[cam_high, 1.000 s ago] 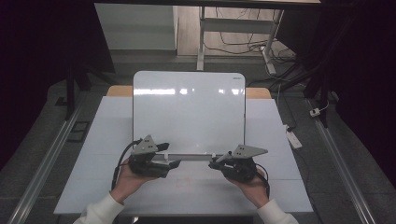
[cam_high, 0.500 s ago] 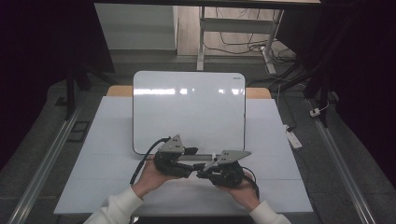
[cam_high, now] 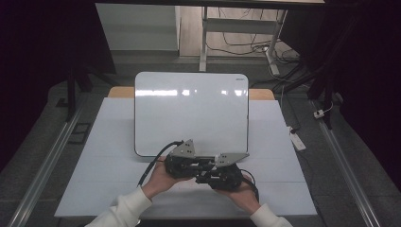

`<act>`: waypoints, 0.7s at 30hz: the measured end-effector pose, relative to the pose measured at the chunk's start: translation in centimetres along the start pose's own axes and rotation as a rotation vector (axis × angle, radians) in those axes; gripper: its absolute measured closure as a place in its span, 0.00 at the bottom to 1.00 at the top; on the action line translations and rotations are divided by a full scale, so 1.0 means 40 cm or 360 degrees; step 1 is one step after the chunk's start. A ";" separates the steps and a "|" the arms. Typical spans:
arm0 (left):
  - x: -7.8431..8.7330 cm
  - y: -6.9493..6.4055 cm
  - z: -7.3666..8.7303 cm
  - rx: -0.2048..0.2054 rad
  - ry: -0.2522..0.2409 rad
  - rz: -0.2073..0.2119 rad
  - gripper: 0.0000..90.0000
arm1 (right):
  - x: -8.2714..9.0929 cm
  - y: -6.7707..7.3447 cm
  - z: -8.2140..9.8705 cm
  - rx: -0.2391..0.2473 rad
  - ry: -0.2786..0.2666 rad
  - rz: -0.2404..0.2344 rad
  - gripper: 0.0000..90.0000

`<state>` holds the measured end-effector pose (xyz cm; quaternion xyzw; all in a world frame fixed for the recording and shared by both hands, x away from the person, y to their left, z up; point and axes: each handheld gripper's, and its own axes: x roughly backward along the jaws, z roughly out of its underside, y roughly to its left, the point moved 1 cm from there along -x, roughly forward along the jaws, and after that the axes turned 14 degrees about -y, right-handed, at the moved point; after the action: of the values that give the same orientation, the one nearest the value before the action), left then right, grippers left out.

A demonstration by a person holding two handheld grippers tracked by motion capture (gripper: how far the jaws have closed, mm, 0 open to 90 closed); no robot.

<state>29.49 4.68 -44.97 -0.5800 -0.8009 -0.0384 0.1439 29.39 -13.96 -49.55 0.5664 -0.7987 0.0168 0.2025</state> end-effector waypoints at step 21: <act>-0.011 -0.005 0.010 0.0087 -0.0145 -0.0271 0.90 | 0.032 0.072 -0.009 0.0029 -0.0324 0.0665 0.88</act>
<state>29.35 4.29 -45.48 -0.5069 -0.8537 -0.0021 0.1192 26.54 -13.98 -48.21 0.3893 -0.9147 0.0082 0.1080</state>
